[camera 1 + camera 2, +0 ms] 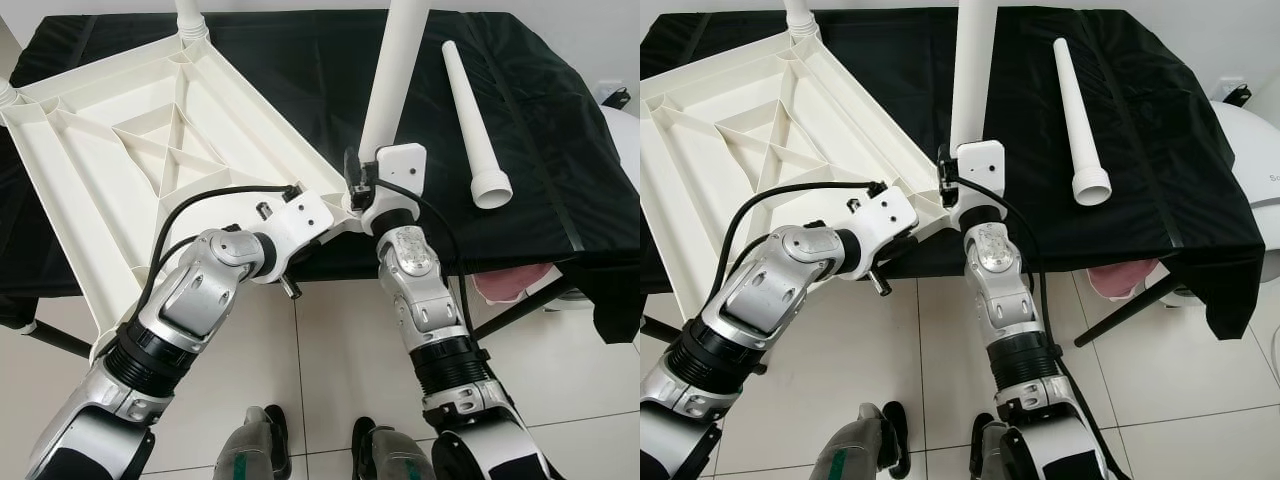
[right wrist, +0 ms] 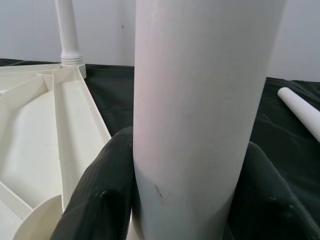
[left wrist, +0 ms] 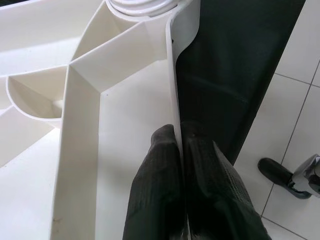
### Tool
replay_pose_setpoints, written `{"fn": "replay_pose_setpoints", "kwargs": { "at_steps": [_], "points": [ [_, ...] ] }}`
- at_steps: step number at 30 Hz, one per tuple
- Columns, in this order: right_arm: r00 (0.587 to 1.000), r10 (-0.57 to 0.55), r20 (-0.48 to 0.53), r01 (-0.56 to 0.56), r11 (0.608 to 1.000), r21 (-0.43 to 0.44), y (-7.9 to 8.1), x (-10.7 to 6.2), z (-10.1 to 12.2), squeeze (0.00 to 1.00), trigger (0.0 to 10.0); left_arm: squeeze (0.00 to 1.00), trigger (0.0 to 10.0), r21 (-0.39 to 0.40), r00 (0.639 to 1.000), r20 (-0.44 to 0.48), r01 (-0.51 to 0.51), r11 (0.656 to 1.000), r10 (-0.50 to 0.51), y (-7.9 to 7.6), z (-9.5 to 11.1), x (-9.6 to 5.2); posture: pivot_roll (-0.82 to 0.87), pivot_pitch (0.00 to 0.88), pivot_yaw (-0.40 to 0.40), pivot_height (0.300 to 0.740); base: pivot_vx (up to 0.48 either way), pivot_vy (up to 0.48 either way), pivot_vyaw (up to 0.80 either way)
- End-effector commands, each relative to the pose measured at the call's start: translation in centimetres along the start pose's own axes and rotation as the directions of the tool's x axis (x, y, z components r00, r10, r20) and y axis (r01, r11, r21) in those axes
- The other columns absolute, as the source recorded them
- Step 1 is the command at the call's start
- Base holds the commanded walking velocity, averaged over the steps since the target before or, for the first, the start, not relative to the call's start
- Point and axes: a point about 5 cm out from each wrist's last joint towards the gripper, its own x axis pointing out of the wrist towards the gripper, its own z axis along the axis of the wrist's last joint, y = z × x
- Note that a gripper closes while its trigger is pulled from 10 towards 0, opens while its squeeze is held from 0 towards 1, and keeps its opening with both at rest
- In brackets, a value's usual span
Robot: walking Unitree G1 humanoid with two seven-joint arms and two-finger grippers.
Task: Building children table
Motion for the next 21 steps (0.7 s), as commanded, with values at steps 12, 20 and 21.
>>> {"fn": "replay_pose_setpoints", "kwargs": {
  "at_steps": [12, 20, 21],
  "points": [
    [0.948, -0.245, -0.201, 0.222, 0.966, -0.133, -1.74, -1.63, -4.13, 0.00, 10.0, 0.00, 10.0, 0.067, 0.995, 0.082, -0.063, 0.996, 0.058, 0.83, 2.32, -0.73, -0.02, 0.195, -0.009, 0.740, 0.000, 0.000, 0.00],
    [0.931, -0.300, -0.209, 0.280, 0.952, -0.122, -1.93, -1.89, -4.47, 0.00, 10.0, 0.00, 10.0, 0.069, 0.995, 0.082, -0.065, 0.995, 0.059, 0.84, 2.31, -0.83, -0.02, 0.189, -0.009, 0.740, 0.000, 0.000, 0.00],
    [0.931, -0.300, -0.209, 0.280, 0.952, -0.122, -1.93, -1.89, -4.47, 0.00, 10.0, 0.00, 10.0, 0.069, 0.995, 0.082, -0.065, 0.995, 0.059, 0.84, 2.31, -0.83, -0.02, 0.189, -0.009, 0.740, 0.000, 0.000, 0.00]
  ]
}}
